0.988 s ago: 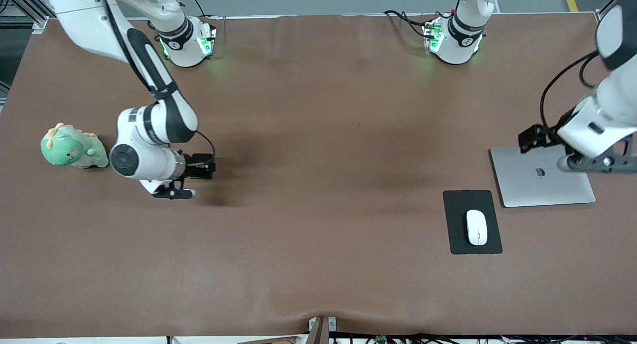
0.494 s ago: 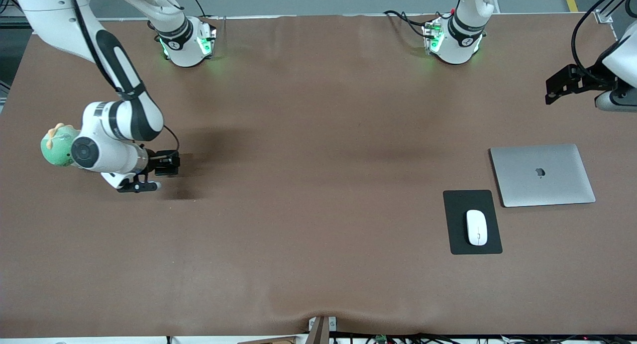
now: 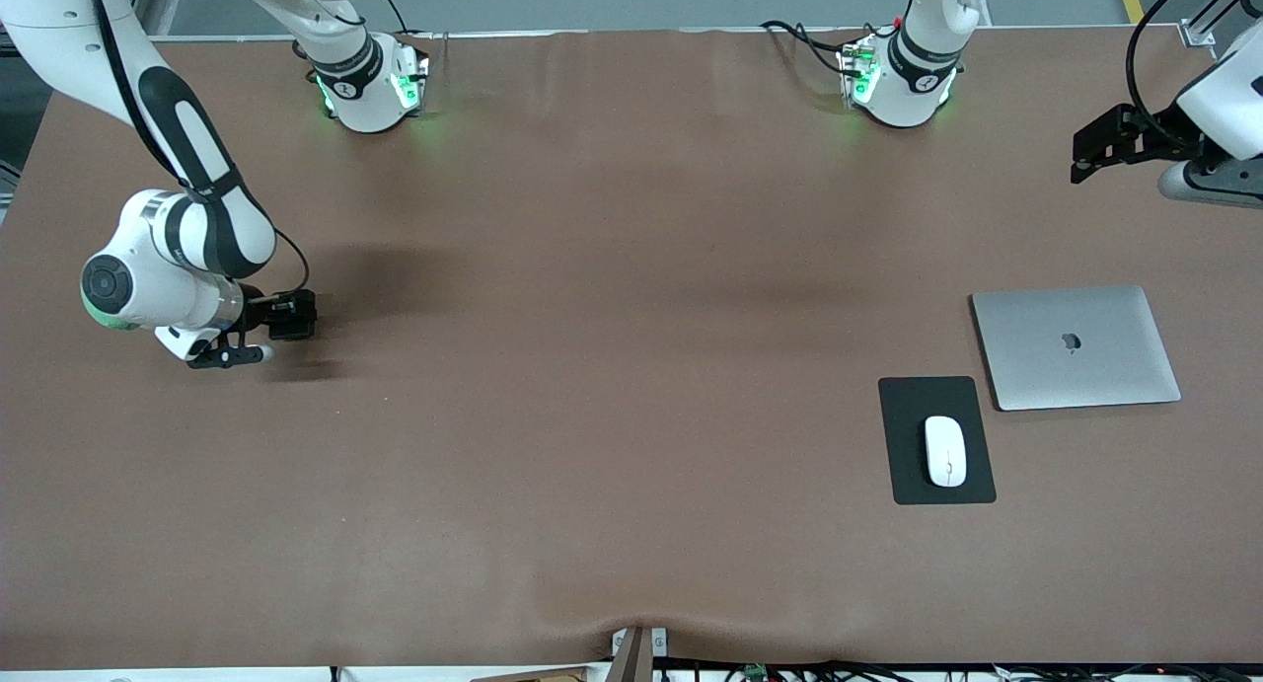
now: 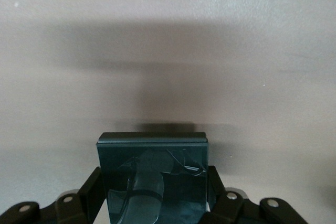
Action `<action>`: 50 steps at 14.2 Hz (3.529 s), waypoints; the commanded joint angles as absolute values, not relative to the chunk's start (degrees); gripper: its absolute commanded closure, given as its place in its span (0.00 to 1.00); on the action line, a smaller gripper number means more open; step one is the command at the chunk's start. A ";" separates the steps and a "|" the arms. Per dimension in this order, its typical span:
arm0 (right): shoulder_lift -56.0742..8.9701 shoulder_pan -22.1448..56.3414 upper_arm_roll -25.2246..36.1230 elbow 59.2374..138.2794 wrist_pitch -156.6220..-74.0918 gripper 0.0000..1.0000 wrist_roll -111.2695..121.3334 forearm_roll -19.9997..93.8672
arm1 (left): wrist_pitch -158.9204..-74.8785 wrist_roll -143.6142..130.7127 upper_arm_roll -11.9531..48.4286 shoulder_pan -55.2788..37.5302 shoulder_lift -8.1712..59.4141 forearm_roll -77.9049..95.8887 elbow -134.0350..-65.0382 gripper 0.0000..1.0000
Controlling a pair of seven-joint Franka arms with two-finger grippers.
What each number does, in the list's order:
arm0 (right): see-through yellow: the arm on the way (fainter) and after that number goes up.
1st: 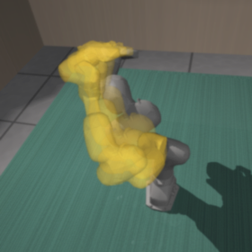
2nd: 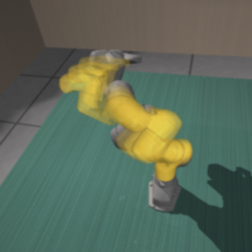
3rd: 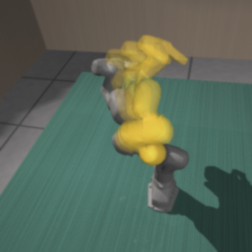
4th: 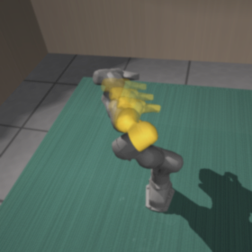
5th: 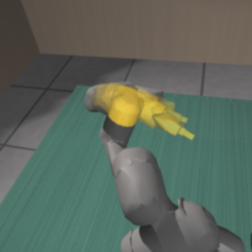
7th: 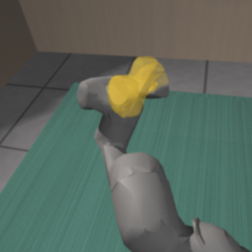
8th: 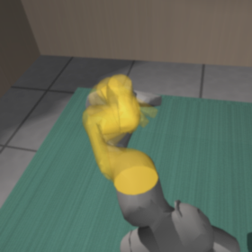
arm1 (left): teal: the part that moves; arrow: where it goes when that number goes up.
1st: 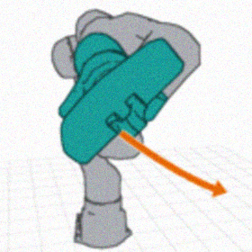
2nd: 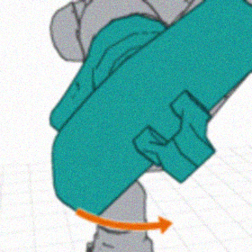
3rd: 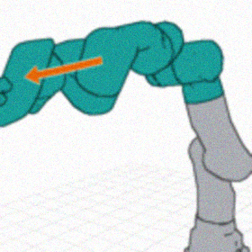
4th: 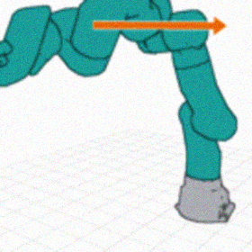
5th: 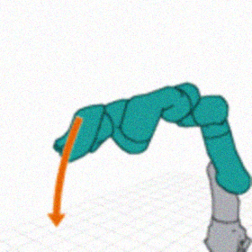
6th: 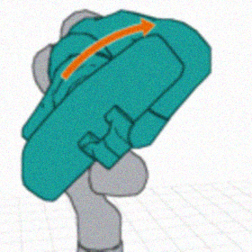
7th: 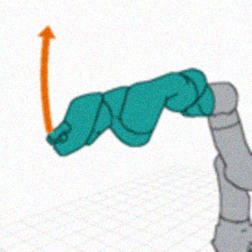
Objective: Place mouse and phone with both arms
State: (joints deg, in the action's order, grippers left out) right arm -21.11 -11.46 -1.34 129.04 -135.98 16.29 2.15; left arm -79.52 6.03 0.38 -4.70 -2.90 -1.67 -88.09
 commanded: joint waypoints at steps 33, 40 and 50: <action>-24.80 -4.31 -3.16 67.15 -91.87 0.00 15.91 -2.37 | -85.25 4.04 1.40 -5.62 -0.35 1.05 -88.51 0.00; -16.63 -3.34 -3.16 66.01 -82.02 0.00 16.00 -2.37 | -85.25 1.42 1.14 -4.92 -0.26 0.53 -86.48 0.00; -0.71 -2.46 -2.73 82.95 -78.57 0.00 15.73 -1.50 | -79.37 0.00 1.14 -4.83 -1.76 -0.88 -86.48 0.00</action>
State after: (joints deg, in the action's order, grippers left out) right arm -5.98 -2.86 -3.29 75.39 -76.07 16.27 -1.24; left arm -80.45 -0.10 0.84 -4.98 -0.92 0.06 -86.63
